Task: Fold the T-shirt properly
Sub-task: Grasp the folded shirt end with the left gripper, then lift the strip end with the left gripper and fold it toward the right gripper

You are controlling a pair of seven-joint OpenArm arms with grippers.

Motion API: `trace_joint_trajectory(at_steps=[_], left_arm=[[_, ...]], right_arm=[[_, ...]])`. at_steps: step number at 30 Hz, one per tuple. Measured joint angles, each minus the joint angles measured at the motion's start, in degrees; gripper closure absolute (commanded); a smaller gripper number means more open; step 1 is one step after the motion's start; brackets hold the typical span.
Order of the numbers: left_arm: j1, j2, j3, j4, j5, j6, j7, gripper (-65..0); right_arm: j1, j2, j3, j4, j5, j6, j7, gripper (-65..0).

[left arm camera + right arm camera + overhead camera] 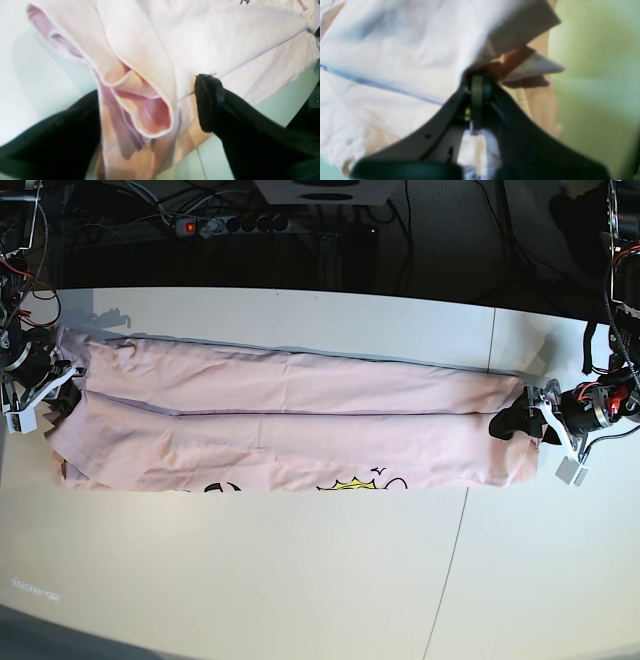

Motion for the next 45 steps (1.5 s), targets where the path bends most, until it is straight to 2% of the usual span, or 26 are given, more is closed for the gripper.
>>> trace_joint_trajectory(at_steps=[2,3,4,7,9,16,21,30,38,42,45], left_arm=[[0.0,0.1,0.3,-0.1,1.0,0.0,0.3,-9.1],[0.3,0.2,0.4,-0.2,0.9,0.0,-0.7,-1.9],[0.6,0.3,0.4,-0.2,0.7,0.0,-2.1,0.0],[0.7,0.4,0.6,-0.3,2.7,0.0,-5.6,0.0],[0.0,0.5,0.7,-0.3,4.7,0.0,-5.9,0.0],[-2.5,0.9,-0.4,-0.5,7.0,0.0,-3.5,0.0],[-3.0,0.5,-2.3,-0.5,6.7,0.0,-1.6,0.0],[-3.0,-4.2,-2.4,-0.5,5.4,0.0,-0.9,0.0],[-3.0,-7.5,-2.4,0.0,4.9,0.0,0.0,0.0],[-3.0,-10.2,-2.4,3.8,4.8,0.0,1.5,0.0],[-3.1,-11.3,-2.4,8.3,4.9,0.2,4.8,0.0]], right_arm=[[0.0,0.0,0.0,0.0,0.0,0.0,0.0,0.0],[0.0,0.0,0.0,0.0,0.0,0.0,-0.1,0.0],[0.0,0.0,0.0,0.0,0.1,0.0,-0.1,0.0],[0.0,0.0,0.0,0.0,0.9,0.0,-0.3,0.0],[0.0,0.0,0.0,0.0,0.9,0.0,-0.4,0.0],[-0.2,0.9,0.0,0.2,5.2,0.0,-1.3,0.0],[-0.5,0.9,1.6,3.3,5.2,0.1,-3.8,0.0],[-1.4,0.6,4.7,9.6,5.0,0.2,-7.6,0.0],[-1.3,0.6,4.7,12.4,6.3,0.2,-7.7,0.0],[-1.3,0.6,4.7,12.6,5.8,0.2,-8.1,0.0],[-1.3,0.6,4.7,12.6,5.8,0.2,-8.3,0.0]])
